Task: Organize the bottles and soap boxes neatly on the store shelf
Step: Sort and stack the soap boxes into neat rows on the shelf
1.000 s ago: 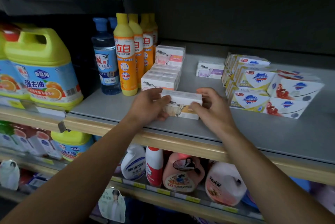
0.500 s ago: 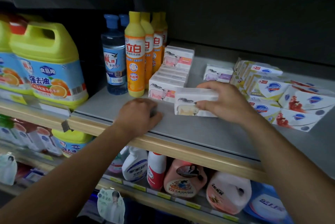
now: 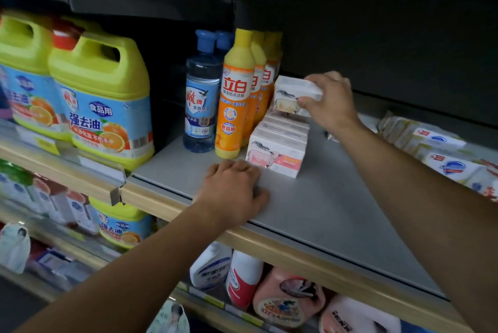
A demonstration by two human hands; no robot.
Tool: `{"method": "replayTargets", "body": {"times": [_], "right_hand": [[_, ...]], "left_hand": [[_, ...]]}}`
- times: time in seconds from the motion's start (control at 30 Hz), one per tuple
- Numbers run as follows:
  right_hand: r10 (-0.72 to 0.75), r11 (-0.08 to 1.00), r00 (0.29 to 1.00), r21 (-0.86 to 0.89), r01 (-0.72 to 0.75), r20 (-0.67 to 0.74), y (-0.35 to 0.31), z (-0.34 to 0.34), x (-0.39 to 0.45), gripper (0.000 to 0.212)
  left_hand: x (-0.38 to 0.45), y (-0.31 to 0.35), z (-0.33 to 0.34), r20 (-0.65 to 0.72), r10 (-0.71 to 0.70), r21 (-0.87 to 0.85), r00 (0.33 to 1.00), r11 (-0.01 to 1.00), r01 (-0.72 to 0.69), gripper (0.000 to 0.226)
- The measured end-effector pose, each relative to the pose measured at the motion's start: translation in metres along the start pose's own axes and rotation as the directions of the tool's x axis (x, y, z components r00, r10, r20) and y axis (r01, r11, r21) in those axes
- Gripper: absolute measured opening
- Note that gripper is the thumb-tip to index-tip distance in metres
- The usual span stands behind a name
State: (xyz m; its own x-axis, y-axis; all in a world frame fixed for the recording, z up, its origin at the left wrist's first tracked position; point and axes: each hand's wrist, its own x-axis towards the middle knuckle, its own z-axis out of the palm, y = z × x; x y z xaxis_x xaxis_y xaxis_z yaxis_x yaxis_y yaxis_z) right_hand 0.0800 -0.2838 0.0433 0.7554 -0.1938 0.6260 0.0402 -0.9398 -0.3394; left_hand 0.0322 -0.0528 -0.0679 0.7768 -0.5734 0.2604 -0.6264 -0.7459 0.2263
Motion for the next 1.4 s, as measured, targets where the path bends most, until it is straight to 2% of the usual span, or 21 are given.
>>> {"method": "replayTargets", "body": {"times": [0.17,0.33,0.47,0.97,1.17,1.27,1.4], "right_hand": [[-0.037,0.971,0.996,-0.233,0.055,0.085,0.02,0.032,0.01,0.045],[-0.09,0.96,0.996,-0.269,0.084,-0.009,0.026,0.047,0.002,0.043],[-0.094,0.952,0.996,-0.291,0.091,0.004,0.023,0.044,0.004,0.044],[-0.049,0.948,0.993,-0.307,0.079,0.104,0.015,0.033,0.006,0.05],[0.05,0.993,0.998,-0.11,-0.047,0.028,0.022,0.003,-0.046,0.046],[0.141,0.985,0.984,-0.115,-0.128,0.107,0.04,-0.016,-0.093,0.046],[0.219,0.959,0.916,-0.247,-0.138,0.338,0.068,-0.029,-0.147,0.05]], "left_hand": [[0.001,-0.002,0.001,0.009,0.016,0.012,1.0,1.0,-0.016,0.053],[0.002,-0.002,0.001,0.02,0.015,0.009,1.0,1.0,-0.016,0.053],[0.0,-0.002,0.0,0.024,0.018,0.004,1.0,1.0,-0.018,0.051],[0.001,-0.003,0.001,0.011,0.021,0.004,1.0,1.0,-0.021,0.05],[-0.001,-0.003,-0.004,0.009,0.015,-0.004,1.0,1.0,-0.015,0.043],[-0.003,-0.001,-0.009,-0.05,0.039,-0.113,0.998,0.993,-0.044,0.042],[0.0,0.009,-0.019,-0.212,0.046,-0.288,0.976,0.951,-0.108,0.037]]}}
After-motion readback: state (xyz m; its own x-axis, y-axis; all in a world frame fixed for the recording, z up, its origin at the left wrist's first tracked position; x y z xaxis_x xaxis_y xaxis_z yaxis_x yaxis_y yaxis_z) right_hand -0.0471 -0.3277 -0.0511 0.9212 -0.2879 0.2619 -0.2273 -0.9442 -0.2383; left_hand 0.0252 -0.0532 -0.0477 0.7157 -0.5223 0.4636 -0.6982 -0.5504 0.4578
